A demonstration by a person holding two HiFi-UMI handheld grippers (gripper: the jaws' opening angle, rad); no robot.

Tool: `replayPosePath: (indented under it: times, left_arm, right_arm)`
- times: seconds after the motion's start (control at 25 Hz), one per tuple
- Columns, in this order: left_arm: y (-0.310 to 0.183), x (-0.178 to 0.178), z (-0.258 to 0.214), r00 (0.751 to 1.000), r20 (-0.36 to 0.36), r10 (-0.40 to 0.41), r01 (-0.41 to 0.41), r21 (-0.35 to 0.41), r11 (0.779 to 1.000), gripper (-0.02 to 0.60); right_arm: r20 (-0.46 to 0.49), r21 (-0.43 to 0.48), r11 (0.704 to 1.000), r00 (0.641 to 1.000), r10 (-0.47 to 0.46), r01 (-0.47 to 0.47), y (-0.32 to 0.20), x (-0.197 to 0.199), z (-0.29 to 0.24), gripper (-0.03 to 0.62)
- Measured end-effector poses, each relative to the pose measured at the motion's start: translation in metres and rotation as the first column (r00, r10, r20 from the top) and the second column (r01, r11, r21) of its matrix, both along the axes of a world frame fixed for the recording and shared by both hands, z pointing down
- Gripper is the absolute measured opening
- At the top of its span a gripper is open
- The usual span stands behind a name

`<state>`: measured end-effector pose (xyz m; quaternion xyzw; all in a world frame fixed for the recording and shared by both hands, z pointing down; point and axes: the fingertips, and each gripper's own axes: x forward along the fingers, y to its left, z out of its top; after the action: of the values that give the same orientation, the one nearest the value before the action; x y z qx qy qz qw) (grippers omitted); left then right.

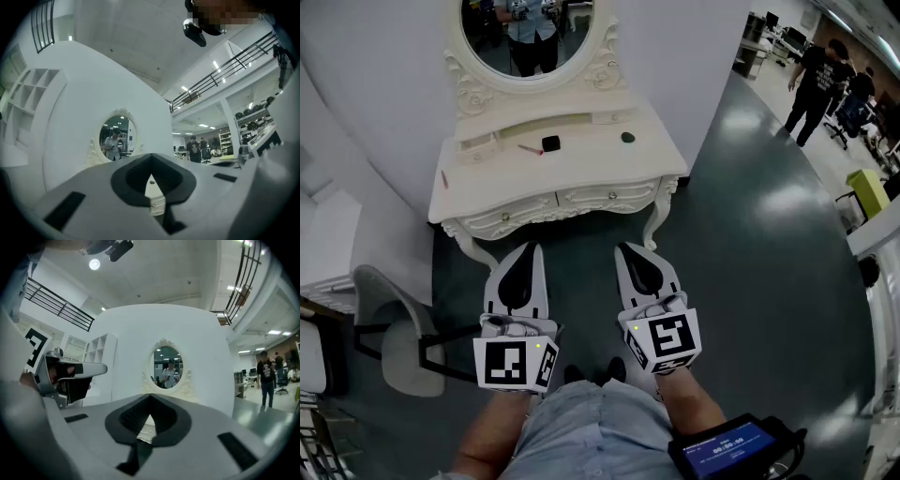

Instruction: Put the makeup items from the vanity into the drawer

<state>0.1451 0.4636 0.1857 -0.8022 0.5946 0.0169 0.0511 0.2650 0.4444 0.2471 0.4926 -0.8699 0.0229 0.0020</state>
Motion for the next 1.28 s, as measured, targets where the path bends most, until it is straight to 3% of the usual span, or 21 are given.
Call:
replayPosePath:
  times: [0.76,1.0,1.28]
  left_arm:
    - [-0.040,0.037,0.029,0.997,0.043,-0.069,0.072,-0.073,0.995,-0.002]
    - [-0.081,0.029,0.044,0.997,0.019,-0.072,0.073,-0.093,0.993,-0.002]
    - [-0.163,0.005,0.054,0.999,-0.024,-0.043,0.040,-0.106,0.994,-0.002]
  right_arm:
    - [0.082,-0.099,0.994,0.996,-0.030,0.038,-0.055,0.051,0.034,0.002]
    - [0.063,-0.142,0.989,0.998,-0.030,0.038,-0.093,0.046,0.054,0.002]
    - [0.035,-0.151,0.989,0.999,0.007,-0.002,-0.167,0.029,0.061,0.002]
